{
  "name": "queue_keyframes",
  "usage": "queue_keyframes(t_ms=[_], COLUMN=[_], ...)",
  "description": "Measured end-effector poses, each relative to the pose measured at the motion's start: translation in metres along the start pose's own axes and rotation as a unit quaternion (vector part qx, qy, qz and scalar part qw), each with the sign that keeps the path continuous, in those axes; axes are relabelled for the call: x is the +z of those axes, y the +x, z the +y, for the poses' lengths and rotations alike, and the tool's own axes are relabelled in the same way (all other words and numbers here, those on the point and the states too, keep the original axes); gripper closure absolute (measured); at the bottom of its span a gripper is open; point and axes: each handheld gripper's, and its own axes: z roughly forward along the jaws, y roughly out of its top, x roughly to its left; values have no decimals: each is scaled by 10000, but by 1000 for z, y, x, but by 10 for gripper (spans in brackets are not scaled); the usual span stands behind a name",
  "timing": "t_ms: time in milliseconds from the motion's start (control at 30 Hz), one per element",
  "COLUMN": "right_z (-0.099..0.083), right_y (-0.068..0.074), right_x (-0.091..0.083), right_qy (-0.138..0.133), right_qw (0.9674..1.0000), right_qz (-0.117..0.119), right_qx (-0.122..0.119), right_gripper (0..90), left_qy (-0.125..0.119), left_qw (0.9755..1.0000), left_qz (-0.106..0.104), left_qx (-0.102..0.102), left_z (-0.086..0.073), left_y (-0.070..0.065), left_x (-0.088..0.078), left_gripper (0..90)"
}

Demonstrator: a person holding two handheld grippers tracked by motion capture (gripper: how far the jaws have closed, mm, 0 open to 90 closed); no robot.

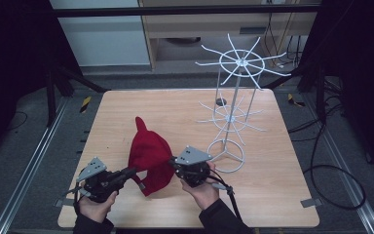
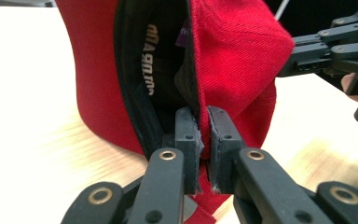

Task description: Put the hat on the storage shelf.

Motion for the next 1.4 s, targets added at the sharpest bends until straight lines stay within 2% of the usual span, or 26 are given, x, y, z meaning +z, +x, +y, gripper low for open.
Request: queue_keyframes(t_ms=[167,300,367,467,500,600,667,700,733,900,967,1033,1067,1100,1133,1200,1233,1267,1300,1400], right_z=[8,10,11,12,12,12,12,11,11,9,8,6,5,5,4,3,1,-1,-2,-7], right_y=[9,13,15,16,15,13,13,13,14,15,15,14,13,12,12,11,8,6,4,0], right_x=[10,15,17,16,15,12,11,11,11,10,10,9,8,7,7,6,6,5,5,3], right_qy=[51,58,91,110,101,83,86,96,110,118,126,126,131,139,146,146,162,168,153,110], right_qw=[9999,9998,9996,9992,9992,9991,9990,9988,9987,9983,9982,9981,9980,9981,9981,9982,9985,9988,9990,9994], right_qz=[43,58,72,57,67,84,108,123,138,224,251,282,293,299,297,299,285,282,301,327], right_qx=[-152,-163,-256,-381,-384,-408,-436,-462,-485,-533,-530,-539,-539,-526,-519,-498,-433,-371,-298,-88], right_gripper=[857,857,865,869,870,872,872,872,872,873,872,872,872,872,871,871,869,868,867,857], left_qy=[118,224,281,234,126,-107,-183,-342,-371,-421,-401,-304,-168,-168,-22,32,158,158,140,54], left_qw=[9998,9994,9992,9993,9996,9999,9998,9994,9993,9985,9985,9988,9990,9990,9993,9993,9991,9991,9991,9990], left_qz=[159,244,299,289,238,121,100,107,104,132,106,42,-30,-30,-147,-202,-279,-303,-330,-336], left_qx=[-69,-22,41,21,-50,-45,-34,15,25,337,362,390,419,419,356,304,261,259,236,277], left_z=[-9,-12,-13,-11,-9,0,4,14,20,49,53,64,70,70,74,75,77,79,80,85], left_y=[8,9,9,9,10,13,14,15,15,11,11,13,13,13,13,12,9,8,6,-1], left_x=[0,2,3,3,1,-4,-5,-9,-10,-3,-1,9,18,18,25,27,30,30,29,27], left_gripper=[832,829,823,740,707,562,509,486,469,432,429,427,445,487,539,681,770,819,849,859])
